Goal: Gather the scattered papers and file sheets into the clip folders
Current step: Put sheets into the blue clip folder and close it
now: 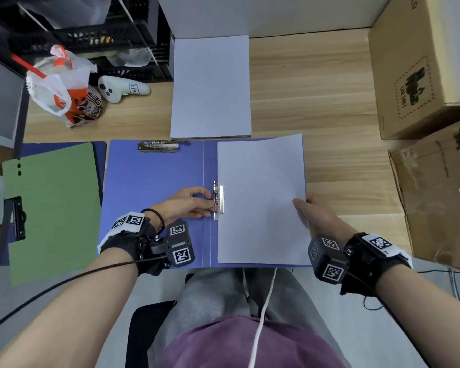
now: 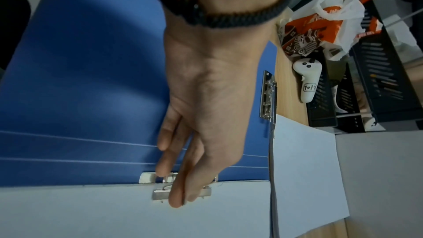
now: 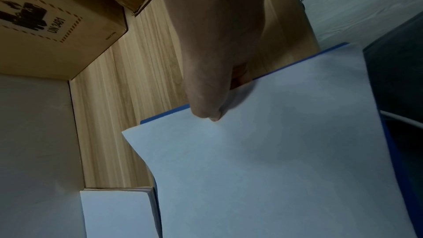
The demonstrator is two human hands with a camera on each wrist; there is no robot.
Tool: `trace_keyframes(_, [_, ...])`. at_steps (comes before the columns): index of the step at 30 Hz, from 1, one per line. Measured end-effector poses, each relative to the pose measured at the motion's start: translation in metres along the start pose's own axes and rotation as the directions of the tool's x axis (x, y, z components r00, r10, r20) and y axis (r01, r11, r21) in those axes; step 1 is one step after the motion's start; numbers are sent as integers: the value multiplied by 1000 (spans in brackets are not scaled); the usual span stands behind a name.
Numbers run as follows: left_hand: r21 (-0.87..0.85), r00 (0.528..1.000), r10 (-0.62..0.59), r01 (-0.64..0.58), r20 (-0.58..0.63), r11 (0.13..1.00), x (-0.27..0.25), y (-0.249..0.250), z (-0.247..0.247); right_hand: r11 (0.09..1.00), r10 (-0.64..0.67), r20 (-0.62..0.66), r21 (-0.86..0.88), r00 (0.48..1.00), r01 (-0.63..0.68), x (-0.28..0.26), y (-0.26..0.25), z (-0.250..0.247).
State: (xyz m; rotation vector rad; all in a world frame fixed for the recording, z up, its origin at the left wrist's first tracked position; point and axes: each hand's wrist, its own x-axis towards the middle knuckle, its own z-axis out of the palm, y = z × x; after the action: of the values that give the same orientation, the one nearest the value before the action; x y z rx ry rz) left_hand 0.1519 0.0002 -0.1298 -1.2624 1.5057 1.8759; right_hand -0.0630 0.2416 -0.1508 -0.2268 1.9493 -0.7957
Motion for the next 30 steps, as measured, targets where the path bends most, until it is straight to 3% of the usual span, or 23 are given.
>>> trace_keyframes(8, [316, 999, 35, -46, 40, 947, 7, -7, 1, 1000, 27, -6, 3, 1000, -27, 3, 3, 3])
trace_keyframes(16, [660, 983, 167, -73, -80, 747, 19, -11, 5, 995, 53, -28, 87, 998, -51, 0, 4, 8])
trace_keyframes(21, [659, 989, 138, -69, -53, 749, 21, -9, 3, 990, 83, -32, 118, 996, -79, -3, 0, 12])
trace_keyframes(25, [612, 993, 119, -99, 8, 785, 21, 1, -3, 972, 144, -182, 213, 973, -104, -10, -9, 11])
trace_keyframes(30, [605, 943, 328, -225, -62, 764, 18, 31, -25, 986, 103, -274, 153, 956, -62, -2, -29, -5])
